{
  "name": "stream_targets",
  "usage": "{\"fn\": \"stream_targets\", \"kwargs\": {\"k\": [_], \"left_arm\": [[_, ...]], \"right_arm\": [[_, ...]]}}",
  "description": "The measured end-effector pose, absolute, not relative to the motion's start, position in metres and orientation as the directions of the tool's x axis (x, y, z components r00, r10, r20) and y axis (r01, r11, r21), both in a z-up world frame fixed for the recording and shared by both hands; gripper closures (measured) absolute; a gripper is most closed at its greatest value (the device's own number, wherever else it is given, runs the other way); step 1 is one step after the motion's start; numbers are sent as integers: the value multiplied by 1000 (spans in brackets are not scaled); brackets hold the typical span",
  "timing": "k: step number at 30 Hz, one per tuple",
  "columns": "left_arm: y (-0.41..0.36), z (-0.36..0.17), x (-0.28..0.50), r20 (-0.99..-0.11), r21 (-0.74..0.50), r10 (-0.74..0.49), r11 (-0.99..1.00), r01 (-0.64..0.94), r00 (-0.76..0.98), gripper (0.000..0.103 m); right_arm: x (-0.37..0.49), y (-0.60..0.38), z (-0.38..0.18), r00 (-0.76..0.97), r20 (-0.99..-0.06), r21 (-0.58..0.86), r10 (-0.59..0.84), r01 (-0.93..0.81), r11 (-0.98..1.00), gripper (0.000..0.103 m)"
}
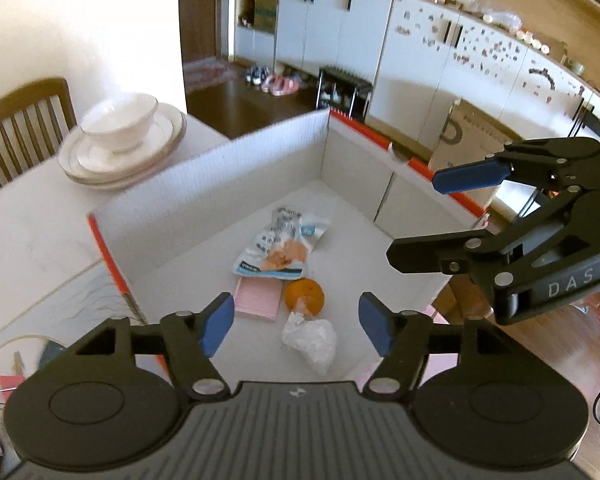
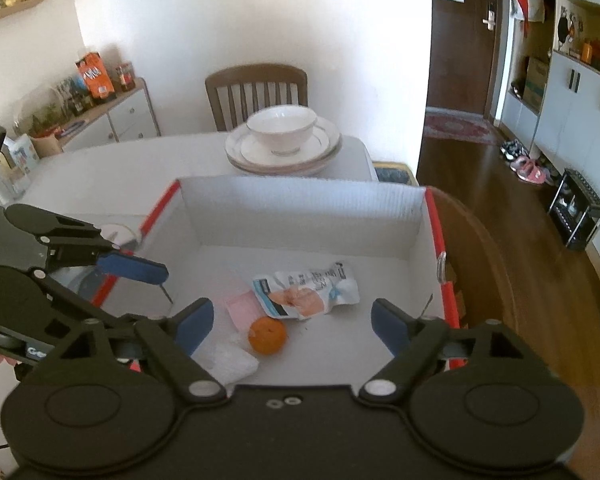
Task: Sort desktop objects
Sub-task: 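Lift both tools out of the box and return over the table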
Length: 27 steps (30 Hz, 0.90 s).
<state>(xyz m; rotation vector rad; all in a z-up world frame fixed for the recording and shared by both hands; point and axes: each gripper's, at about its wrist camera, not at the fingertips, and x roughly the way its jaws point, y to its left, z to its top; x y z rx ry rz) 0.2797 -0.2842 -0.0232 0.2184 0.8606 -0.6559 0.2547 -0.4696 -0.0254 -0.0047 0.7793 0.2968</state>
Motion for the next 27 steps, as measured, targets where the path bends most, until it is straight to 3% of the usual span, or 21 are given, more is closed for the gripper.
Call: {"fn": "stream_targets", "kwargs": {"k": [6, 12, 19, 23, 27], "left_arm": [[-261, -5, 262, -718, -88, -467, 797, 597, 517, 34], [-226, 7, 245, -684, -85, -457, 824, 560, 568, 23], [-176, 12, 219, -652, -73, -438, 848, 524, 618, 14], [-150, 9, 208, -646, -79, -427, 861, 502, 632, 0], [-124, 3, 198, -654, -104, -430, 866, 489, 622, 0]], "right_arm": [[238, -458, -13, 697, -654, 126, 294, -283, 951, 7], [223, -442, -5, 718, -628, 147, 300, -269, 952, 1], [206, -409, 0, 733, -608, 154, 305, -268, 951, 1], [196, -388, 2, 745, -595, 159, 303, -260, 952, 1], [186, -365, 3, 740, -600, 157, 304, -263, 952, 1]]}}
